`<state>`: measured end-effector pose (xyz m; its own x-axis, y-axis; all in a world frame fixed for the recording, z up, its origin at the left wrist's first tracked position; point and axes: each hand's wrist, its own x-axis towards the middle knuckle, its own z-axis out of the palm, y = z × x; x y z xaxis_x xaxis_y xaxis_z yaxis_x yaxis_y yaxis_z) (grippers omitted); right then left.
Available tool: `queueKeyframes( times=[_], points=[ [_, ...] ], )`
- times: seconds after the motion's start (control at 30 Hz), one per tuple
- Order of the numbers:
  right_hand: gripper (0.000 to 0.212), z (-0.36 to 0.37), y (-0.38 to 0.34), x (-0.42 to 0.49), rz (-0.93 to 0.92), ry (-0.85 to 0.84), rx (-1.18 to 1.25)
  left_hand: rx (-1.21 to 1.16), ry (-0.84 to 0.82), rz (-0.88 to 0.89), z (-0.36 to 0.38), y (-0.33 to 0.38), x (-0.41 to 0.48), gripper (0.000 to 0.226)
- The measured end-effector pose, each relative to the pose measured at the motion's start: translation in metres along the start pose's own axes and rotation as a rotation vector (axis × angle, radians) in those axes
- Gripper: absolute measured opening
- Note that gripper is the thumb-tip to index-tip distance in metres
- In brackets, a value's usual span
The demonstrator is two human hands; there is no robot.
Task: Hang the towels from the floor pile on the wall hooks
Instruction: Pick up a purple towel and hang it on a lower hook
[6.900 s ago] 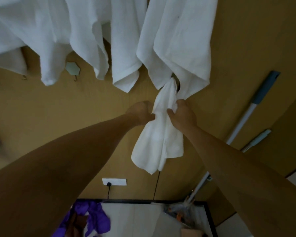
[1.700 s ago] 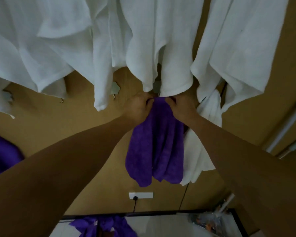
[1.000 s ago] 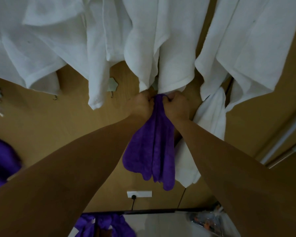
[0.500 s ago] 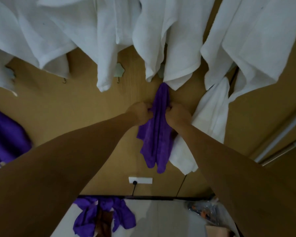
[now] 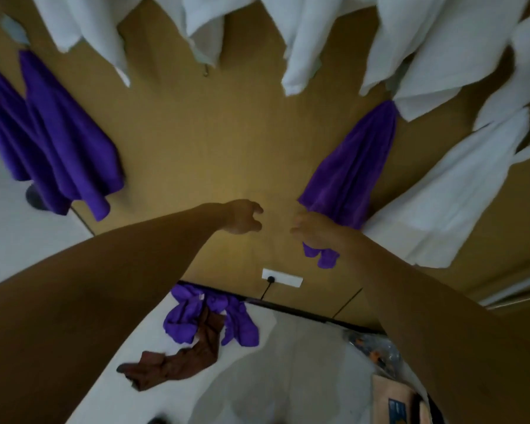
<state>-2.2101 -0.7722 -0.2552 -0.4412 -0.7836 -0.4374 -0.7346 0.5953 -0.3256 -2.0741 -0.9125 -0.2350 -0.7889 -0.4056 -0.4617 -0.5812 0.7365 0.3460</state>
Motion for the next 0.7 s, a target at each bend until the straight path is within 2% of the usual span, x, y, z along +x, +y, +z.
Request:
queueKeyframes(
  times=[0.03,0.13,0.23,0.3,0.47,0.53,0.63,0.7],
  points=[
    [0.01,0.011,-0.013,0.005,-0.017,-0.038,0.016,-0.012,0.005,-0.011,0.004,-0.019,-0.004,0.06],
    [0.054,0.046,-0.059,0.022,0.0,-0.084,0.016,-0.048,0.013,-0.064,0.021,-0.083,-0.014,0.059],
    [0.064,0.087,-0.112,0.044,-0.033,-0.153,0.036,-0.076,0.003,-0.105,0.036,-0.153,-0.026,0.057],
    [0.062,0.114,-0.149,0.056,-0.06,-0.175,0.034,-0.093,-0.011,-0.129,0.049,-0.2,-0.033,0.056],
    [0.02,0.198,-0.225,0.099,-0.171,-0.258,0.042,-0.156,-0.08,-0.197,0.094,-0.306,-0.042,0.054],
    [0.013,0.243,-0.232,0.124,-0.159,-0.279,0.055,-0.185,-0.086,-0.226,0.122,-0.339,-0.035,0.053],
    [0.048,0.312,-0.226,0.157,-0.084,-0.306,0.08,-0.219,-0.105,-0.295,0.178,-0.377,-0.015,0.053],
    [0.053,0.364,-0.212,0.181,-0.022,-0.343,0.077,-0.265,-0.108,-0.332,0.227,-0.4,0.002,0.052]
  ],
)
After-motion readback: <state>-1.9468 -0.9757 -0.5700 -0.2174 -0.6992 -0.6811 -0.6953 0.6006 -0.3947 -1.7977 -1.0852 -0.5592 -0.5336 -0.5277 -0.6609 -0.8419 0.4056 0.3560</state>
